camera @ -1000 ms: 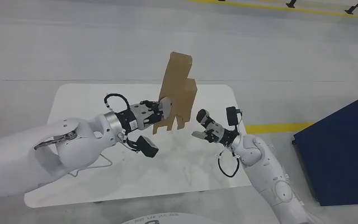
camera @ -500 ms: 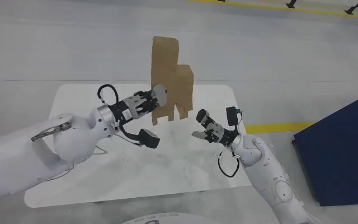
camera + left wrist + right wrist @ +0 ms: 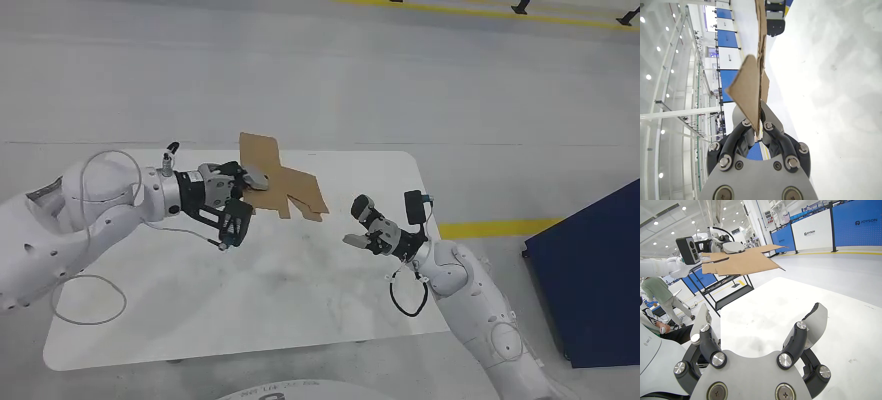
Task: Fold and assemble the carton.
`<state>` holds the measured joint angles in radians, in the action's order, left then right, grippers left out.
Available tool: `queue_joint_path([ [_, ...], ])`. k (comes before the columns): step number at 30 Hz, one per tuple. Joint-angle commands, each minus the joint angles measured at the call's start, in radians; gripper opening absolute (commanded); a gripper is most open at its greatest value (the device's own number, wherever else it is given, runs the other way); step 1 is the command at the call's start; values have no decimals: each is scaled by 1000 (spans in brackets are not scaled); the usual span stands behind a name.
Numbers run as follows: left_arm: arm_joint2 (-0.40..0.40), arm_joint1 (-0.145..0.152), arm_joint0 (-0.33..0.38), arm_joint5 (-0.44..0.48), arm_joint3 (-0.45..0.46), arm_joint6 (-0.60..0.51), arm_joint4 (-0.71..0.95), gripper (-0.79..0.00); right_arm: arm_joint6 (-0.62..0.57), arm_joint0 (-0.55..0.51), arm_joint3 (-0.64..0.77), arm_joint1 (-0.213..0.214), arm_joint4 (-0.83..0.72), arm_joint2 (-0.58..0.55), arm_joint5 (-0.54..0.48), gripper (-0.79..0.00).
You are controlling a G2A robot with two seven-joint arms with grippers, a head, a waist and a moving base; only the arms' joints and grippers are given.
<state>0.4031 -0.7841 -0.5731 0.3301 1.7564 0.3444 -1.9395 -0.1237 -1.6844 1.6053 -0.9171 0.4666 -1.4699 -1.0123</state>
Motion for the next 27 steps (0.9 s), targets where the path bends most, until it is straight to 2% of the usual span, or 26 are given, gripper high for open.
queue_joint_path([
  [1,0,0,0,-3,0,1,1,-785,0,0,0,0,0,0,0,0],
  [5,1,0,-4,-4,-1,1,10,-785,0,0,0,0,0,0,0,0],
  [7,12,-4,-31,-4,-11,66,114,-785,0,0,0,0,0,0,0,0],
  [10,40,-15,-53,112,-102,150,371,-785,0,0,0,0,0,0,0,0],
  [13,47,-32,-50,258,-164,136,534,-785,0,0,0,0,0,0,0,0],
  [16,42,-53,-40,366,-217,74,642,-785,0,0,0,0,0,0,0,0],
  [19,40,-77,-35,441,-281,94,745,-785,0,0,0,0,0,0,0,0],
  [22,50,-99,-16,472,-344,122,764,-785,0,0,0,0,0,0,0,0],
  [27,62,-106,-9,444,-369,152,725,-785,0,0,0,0,0,0,0,0],
])
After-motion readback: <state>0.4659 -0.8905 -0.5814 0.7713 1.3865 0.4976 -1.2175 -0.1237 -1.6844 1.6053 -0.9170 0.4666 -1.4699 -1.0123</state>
